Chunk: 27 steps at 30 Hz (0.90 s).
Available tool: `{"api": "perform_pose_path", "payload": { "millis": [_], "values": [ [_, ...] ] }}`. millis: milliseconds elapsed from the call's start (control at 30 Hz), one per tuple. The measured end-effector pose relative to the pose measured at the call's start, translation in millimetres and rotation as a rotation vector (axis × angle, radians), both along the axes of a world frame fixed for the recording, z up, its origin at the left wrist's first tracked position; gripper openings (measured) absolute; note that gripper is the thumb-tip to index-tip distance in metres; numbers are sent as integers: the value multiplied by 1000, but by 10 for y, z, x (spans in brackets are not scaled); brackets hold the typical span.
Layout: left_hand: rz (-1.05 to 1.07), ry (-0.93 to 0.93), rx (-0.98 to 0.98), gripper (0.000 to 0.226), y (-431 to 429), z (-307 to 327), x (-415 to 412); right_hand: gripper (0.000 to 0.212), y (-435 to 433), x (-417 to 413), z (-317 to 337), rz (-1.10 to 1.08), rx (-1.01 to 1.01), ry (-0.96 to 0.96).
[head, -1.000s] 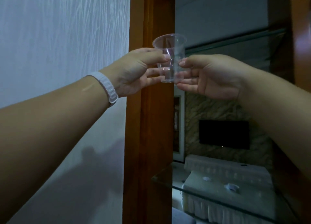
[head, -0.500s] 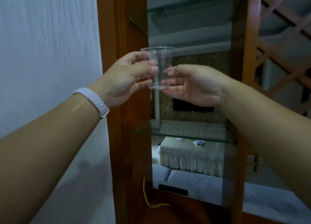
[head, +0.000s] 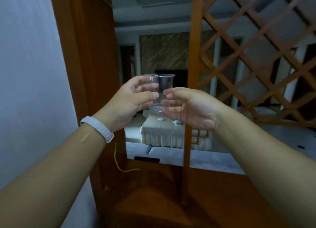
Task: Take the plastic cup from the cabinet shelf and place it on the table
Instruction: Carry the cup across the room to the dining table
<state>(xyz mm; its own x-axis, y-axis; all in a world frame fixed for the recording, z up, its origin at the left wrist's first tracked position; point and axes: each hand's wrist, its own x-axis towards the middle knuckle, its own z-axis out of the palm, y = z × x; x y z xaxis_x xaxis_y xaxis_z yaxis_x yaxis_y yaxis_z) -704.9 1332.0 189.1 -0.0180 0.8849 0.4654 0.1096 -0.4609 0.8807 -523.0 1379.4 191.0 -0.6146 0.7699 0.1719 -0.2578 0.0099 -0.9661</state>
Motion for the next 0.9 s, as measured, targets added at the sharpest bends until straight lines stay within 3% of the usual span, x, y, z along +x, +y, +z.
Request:
{"api": "perform_pose_path", "payload": {
  "millis": [167,433,900],
  "values": [
    [-94,-18,-41,50,40,-139,685,21,-200,717,-160,-117,-40,11],
    [-330,0,-72,57,23,-262,1927,18,-613,1963,-348,-338,-66,64],
    [-757,57,-140,51,15,-819,4141,22,-1327,3967,-943,-792,-192,90]
  ]
}}
